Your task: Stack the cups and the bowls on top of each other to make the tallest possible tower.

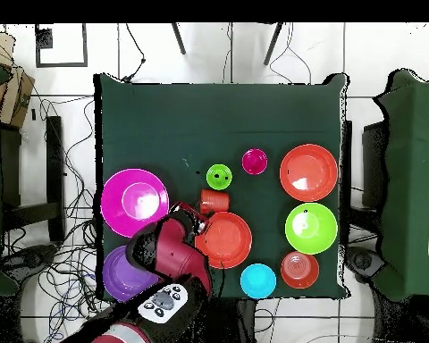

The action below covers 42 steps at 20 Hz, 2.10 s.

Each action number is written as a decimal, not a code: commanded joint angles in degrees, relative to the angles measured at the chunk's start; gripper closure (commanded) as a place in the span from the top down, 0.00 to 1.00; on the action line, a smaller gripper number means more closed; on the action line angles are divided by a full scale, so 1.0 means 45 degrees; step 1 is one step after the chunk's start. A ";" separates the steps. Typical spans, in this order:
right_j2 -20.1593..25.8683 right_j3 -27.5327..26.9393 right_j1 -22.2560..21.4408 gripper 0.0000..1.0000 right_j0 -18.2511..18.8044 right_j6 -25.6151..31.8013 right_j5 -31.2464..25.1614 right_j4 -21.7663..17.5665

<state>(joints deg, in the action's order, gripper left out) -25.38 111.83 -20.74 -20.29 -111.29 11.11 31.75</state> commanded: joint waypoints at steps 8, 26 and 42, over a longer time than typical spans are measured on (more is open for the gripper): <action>0.1610 -0.0952 0.0039 1.00 0.0523 -0.2148 -0.1383 0.0215; 0.1253 -0.0917 0.0201 1.00 0.0358 -0.2149 -0.1165 0.0341; 0.1257 -0.0481 0.0152 0.00 0.0205 -0.2447 -0.0836 0.0492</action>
<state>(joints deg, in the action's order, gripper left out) -25.54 111.77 -20.74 -19.31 -111.32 11.11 32.48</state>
